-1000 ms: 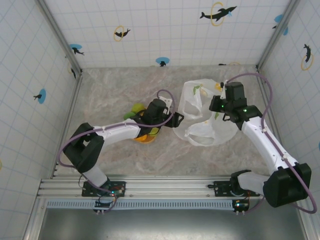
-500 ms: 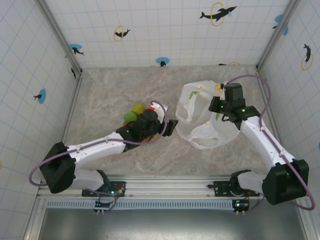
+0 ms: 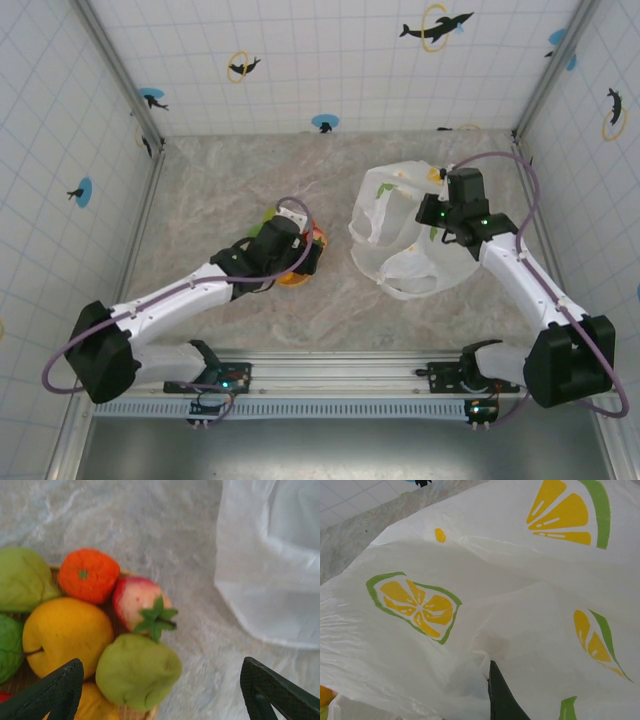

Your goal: Place the fruits into the plastic bag

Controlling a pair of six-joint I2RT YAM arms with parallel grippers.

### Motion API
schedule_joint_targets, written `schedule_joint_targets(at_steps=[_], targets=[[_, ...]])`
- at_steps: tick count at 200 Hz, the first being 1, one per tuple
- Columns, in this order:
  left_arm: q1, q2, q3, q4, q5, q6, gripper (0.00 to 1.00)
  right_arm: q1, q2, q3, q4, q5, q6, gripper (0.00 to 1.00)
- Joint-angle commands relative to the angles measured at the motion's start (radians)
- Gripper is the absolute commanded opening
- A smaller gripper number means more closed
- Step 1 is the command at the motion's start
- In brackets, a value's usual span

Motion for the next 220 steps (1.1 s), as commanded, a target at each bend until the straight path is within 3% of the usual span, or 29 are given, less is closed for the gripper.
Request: schedule_joint_targets(at_steps=[1,103,220], targets=[[0.000,0.066,0.093,-0.159,0.006,0.084,0.83,-0.008,0.015,-0.025,0.047,-0.015,0.007,0.00],[0.000,0.290,0.233,-0.215,-0.028,0.161,0.84,-0.032,0.017,-0.034,0.059,-0.046,0.004,0.00],[-0.002,0.385,0.251,-0.222,-0.075,0.173,0.85,-0.047,0.004,-0.073,0.076,-0.063,0.007,0.00]])
